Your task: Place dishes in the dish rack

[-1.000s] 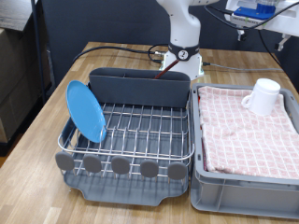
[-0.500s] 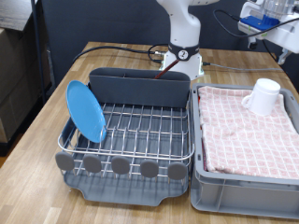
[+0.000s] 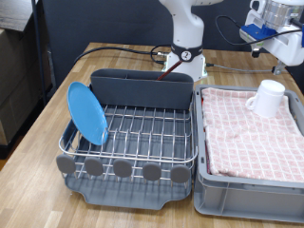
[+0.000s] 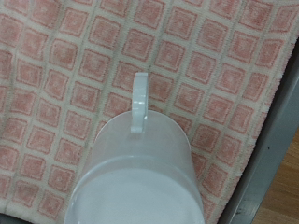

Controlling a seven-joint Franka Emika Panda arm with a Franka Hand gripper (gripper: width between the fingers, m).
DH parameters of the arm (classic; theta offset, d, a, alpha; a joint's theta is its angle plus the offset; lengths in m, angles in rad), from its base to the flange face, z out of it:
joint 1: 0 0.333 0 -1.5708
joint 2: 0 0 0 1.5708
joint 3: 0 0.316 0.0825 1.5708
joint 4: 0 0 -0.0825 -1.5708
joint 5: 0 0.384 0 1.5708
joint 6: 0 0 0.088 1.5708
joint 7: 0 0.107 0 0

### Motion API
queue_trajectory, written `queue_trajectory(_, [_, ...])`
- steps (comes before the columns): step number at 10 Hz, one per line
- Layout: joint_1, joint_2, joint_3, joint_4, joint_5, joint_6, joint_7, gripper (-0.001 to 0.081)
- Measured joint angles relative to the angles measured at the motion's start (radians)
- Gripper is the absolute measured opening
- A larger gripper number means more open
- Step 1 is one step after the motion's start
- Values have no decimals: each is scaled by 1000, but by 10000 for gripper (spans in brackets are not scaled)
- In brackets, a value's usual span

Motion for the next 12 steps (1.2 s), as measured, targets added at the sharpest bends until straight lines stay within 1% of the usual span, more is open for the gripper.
queue_trajectory(1, [-2, 3, 3, -1, -23, -4, 38, 803])
queue_trajectory(3, [-3, 4, 14, -1, -74, -6, 79, 803])
queue_trajectory(4, [-3, 4, 12, -1, -68, -6, 77, 803])
queue_trajectory(6, [-4, 3, -11, -18, -10, 39, 90, 803])
queue_trajectory(9, [-20, 4, -57, -93, 20, 152, 128, 803])
queue_trajectory(10, [-23, 4, -66, -108, 20, 165, 134, 803])
queue_trajectory(12, [-23, 4, -78, -120, 23, 170, 136, 803])
